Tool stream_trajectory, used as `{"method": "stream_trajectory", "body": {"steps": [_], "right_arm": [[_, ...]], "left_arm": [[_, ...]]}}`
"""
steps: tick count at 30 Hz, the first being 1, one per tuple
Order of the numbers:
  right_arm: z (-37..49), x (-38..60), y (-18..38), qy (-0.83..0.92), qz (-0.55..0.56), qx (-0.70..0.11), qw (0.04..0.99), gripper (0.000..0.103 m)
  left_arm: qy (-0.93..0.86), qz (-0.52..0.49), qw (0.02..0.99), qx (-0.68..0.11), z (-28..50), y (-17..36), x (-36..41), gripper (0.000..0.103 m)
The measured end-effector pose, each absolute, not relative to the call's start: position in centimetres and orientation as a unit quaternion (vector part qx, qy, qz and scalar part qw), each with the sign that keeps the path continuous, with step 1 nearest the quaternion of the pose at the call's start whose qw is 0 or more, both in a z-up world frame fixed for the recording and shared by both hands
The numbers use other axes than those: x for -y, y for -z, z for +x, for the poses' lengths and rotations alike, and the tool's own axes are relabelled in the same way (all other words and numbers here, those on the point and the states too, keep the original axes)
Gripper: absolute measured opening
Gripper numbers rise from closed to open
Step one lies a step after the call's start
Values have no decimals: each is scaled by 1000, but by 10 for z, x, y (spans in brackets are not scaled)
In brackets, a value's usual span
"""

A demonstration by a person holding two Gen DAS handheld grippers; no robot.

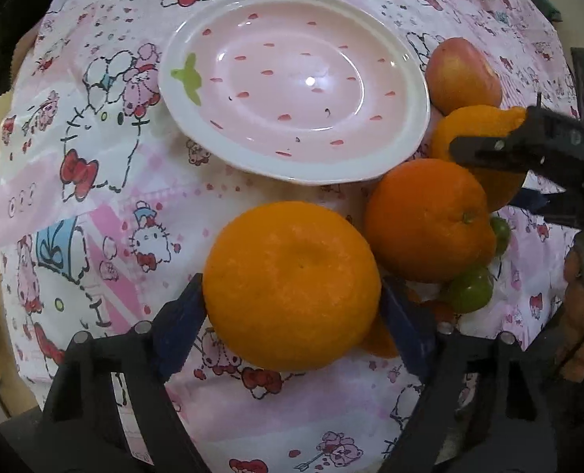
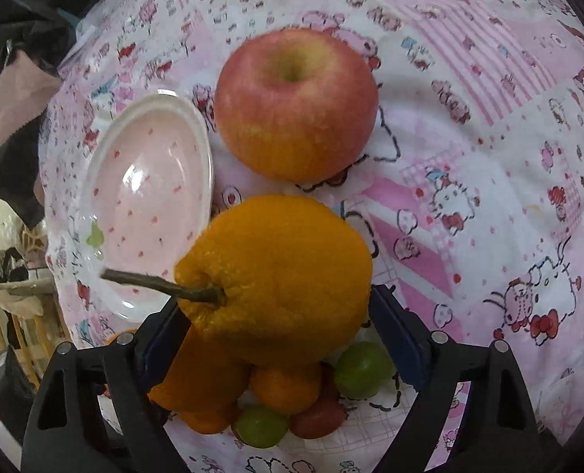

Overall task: Organize fruits
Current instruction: 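Grasp the bumpy stemmed orange with the right tool while the left tool grasps a large round orange, then carry both oranges onto the white dotted plate and open both tools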

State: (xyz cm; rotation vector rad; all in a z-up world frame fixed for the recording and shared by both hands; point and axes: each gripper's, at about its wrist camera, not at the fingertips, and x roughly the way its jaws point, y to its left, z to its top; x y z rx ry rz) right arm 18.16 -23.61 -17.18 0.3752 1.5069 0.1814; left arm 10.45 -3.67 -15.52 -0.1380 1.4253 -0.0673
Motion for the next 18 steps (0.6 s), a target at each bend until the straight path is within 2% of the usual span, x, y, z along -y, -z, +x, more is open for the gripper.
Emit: {"method": "stream_trajectory", "body": {"steps": [7,18], "right_arm": [[179,233,162,-91,140,-664,729,79],[168,246,125,-115,159,-622,758,78]], "left_arm": [[30,-81,761,-642,103,149,31,77],[20,-103,801,-590,93,113,12,75]]}}
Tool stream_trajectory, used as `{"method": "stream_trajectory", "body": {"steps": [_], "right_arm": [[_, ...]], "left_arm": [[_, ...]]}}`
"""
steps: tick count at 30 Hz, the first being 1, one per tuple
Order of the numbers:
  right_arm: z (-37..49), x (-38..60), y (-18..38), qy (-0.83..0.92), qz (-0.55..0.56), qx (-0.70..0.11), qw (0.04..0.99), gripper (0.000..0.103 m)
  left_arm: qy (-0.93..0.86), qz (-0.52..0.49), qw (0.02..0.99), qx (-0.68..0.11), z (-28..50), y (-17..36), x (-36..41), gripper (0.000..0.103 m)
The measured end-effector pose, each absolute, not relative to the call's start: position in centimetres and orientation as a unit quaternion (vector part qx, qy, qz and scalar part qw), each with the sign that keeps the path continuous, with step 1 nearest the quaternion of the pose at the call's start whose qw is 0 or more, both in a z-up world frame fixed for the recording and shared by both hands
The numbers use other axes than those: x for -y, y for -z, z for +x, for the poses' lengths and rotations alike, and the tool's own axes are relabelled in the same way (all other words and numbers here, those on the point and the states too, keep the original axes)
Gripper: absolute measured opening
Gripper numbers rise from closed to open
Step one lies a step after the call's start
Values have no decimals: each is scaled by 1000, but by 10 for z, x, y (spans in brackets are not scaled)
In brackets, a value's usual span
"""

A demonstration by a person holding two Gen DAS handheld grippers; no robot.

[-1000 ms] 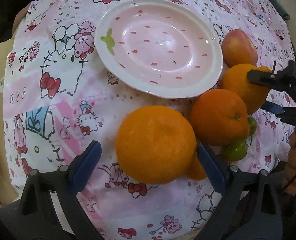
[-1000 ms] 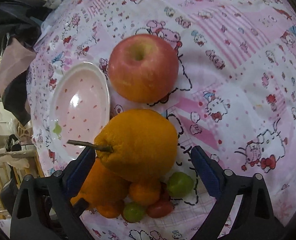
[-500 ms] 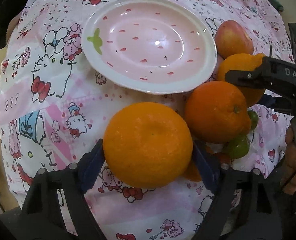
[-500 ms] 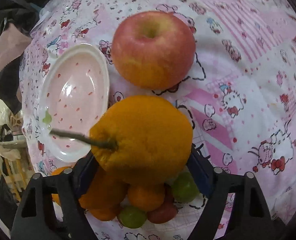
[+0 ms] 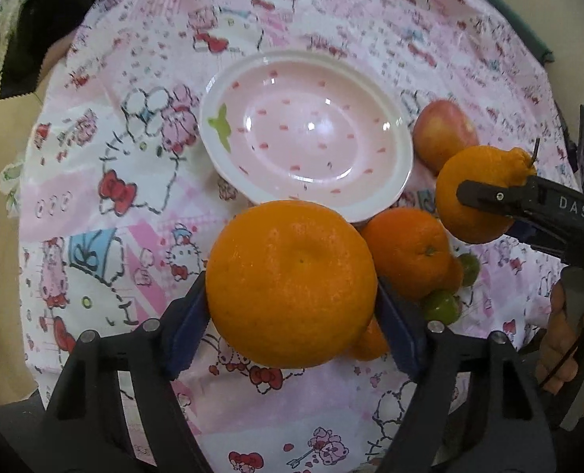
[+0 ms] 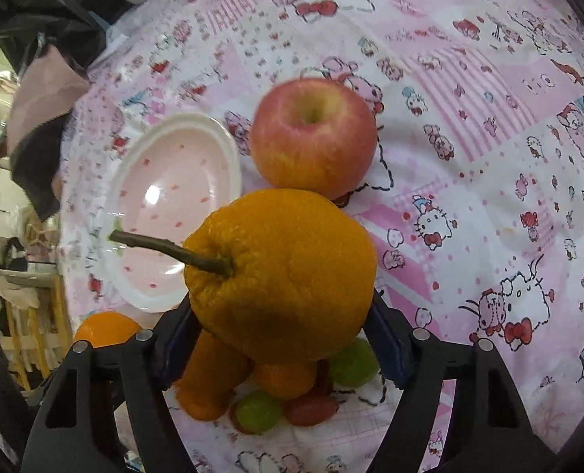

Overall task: Organize fruits
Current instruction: 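Carry both oranges onto the white dotted plate and open both tools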

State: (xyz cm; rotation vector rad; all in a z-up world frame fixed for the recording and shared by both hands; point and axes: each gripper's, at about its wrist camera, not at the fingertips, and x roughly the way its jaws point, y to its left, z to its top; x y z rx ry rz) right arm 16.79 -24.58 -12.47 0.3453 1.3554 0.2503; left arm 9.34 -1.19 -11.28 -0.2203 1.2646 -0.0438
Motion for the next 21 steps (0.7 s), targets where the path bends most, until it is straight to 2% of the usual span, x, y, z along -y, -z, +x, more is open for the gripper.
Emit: {"method": "stream_trajectory", "body": {"steps": [10,21], "right_arm": [[170,231,89,-160,167,-587,776,78],[216,198,86,-197,152,-576,779,78]], "left_arm": [[2,-97,821,-562,93,83,-11,75],[23,-62,821,-566,152,84,-7,75]]}}
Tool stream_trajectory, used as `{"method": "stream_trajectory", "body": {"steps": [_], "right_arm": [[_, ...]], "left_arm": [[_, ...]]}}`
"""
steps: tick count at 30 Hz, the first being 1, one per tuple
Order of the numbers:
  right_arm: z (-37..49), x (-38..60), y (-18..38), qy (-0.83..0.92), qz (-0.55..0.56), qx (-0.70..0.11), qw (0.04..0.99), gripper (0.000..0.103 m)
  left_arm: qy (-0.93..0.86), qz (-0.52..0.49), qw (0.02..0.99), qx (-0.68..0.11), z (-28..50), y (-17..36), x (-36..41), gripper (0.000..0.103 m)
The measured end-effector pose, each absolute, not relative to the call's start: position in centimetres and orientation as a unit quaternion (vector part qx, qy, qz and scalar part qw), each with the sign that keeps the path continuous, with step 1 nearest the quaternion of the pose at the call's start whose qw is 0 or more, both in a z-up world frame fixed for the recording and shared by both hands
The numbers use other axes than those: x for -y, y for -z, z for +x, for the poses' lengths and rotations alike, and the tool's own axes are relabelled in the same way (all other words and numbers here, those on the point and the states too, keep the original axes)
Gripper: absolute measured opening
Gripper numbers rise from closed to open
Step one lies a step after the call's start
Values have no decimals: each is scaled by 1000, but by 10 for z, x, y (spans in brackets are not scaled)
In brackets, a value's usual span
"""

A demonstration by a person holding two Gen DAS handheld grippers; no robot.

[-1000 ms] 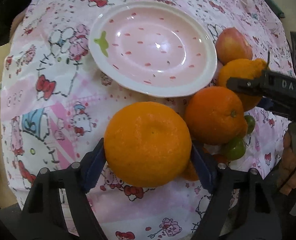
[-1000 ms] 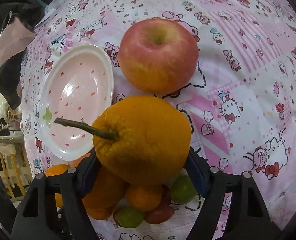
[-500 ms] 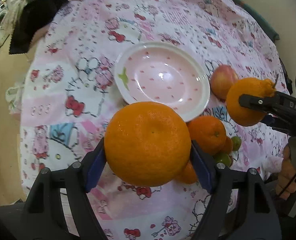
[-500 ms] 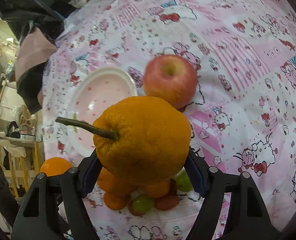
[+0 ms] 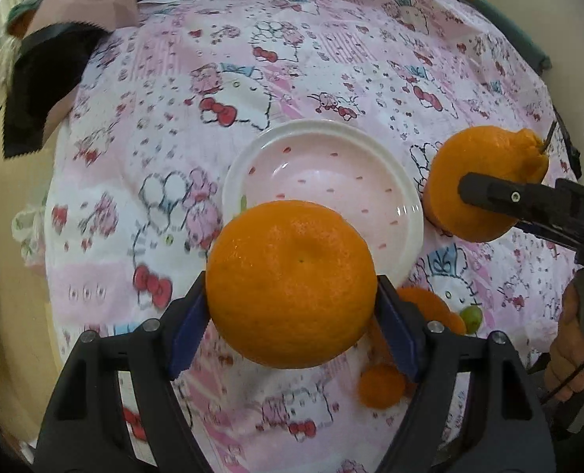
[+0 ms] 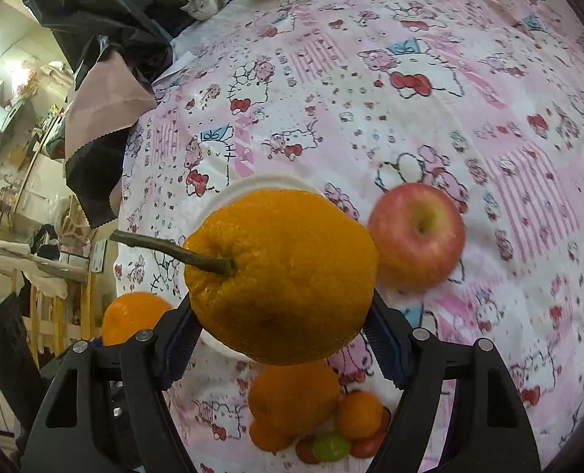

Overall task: Organize fruits
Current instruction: 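Carry both oranges onto the white dotted plate and open both tools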

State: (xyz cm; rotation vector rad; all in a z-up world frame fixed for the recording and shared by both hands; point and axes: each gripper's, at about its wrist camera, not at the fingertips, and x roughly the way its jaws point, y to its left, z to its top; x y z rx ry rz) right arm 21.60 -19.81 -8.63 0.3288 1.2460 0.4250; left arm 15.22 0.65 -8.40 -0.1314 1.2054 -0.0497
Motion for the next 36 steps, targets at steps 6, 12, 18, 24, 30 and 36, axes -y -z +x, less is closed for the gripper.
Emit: {"method": "stream_trajectory", "body": {"steps": [6,12,18,24,30,36], "right_arm": [[240,182,109,-203,137,-592,768,78],[256,159,125,-212,128,-610,753,78],[264,143,142,-184,107,-636,742,78],[273,143,158,-153,109,-654,733,79],[274,137,160,-153,116,-657,729,79],[273,138,161,-156,119,-656,729,82]], "left_arm": [[31,-50,819,-570,184,99,-6,76],[44,-27,818,-573,205,117,1,76],[48,-25,810,-584,220,133,4,76],[50,-21,805,-591,227,147,1,76],[45,-23,810,-585,232,147,-2,77],[46,-37,807,-588,235,149,-5,80]]}}
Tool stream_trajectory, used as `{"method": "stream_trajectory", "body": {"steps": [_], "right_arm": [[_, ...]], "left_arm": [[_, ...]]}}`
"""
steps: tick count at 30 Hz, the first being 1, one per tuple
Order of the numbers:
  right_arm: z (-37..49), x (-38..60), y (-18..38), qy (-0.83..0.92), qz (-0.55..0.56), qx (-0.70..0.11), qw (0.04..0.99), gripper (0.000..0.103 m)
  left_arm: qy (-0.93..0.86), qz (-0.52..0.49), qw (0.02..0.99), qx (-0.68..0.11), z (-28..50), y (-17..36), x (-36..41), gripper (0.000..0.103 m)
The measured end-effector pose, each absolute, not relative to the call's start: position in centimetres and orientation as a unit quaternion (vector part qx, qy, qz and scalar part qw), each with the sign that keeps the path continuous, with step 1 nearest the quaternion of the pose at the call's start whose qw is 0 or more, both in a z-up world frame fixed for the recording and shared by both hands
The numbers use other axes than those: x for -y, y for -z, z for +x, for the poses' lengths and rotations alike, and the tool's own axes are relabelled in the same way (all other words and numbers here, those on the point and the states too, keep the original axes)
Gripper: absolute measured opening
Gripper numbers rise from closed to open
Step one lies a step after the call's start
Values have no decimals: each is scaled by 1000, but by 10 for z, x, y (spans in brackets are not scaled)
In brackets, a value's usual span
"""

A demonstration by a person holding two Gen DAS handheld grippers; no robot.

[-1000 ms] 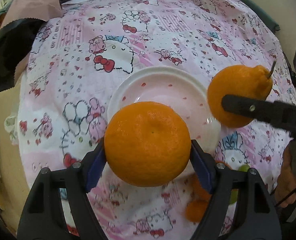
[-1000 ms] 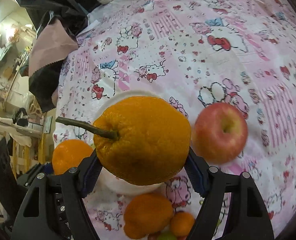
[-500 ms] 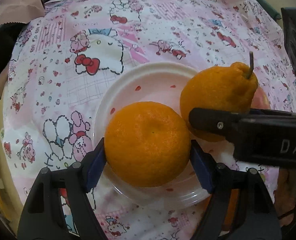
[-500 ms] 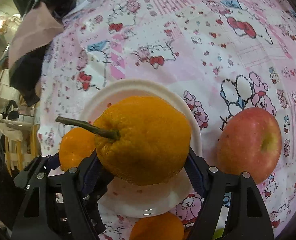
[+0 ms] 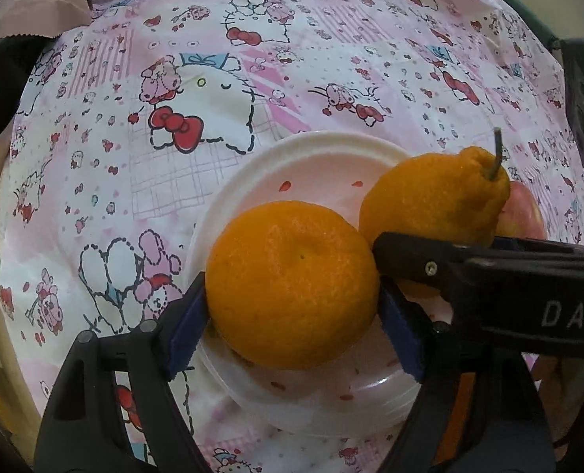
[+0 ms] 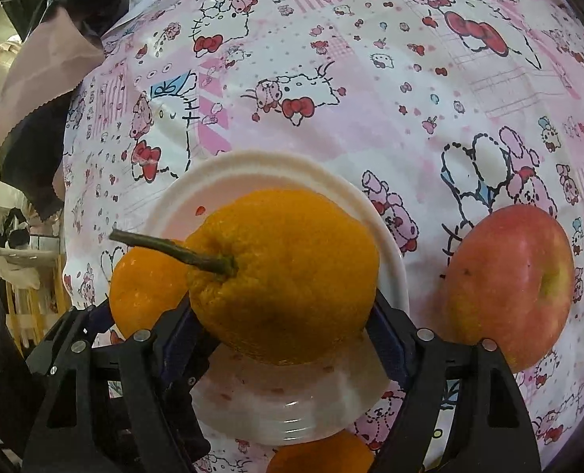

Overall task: Organize fruits
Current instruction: 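Carry both oranges onto the white dotted plate and open both tools, then grasp another large round orange with the left tool while the right tool moves toward the red apple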

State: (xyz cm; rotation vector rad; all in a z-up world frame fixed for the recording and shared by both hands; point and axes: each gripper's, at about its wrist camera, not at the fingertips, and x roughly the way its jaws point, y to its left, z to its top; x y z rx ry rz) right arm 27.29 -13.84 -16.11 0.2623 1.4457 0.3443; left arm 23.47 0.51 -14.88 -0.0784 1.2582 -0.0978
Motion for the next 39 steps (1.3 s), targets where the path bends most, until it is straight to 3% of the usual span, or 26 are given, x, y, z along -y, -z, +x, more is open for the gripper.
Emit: {"method": "stream_trajectory", "body": {"steps": [6,11,39], "right_arm": [[274,137,144,-173,111,-629,750,92],[274,138,136,-180,112,-622,754,92],[227,201,52,-187,156,-549,800,93]], "left_arm": [[46,-33,806,-589,233,146,-6,83],[50,-47,812,-580,230,139,-9,94],[35,-93,854,-511,167,57,-21,94]]}}
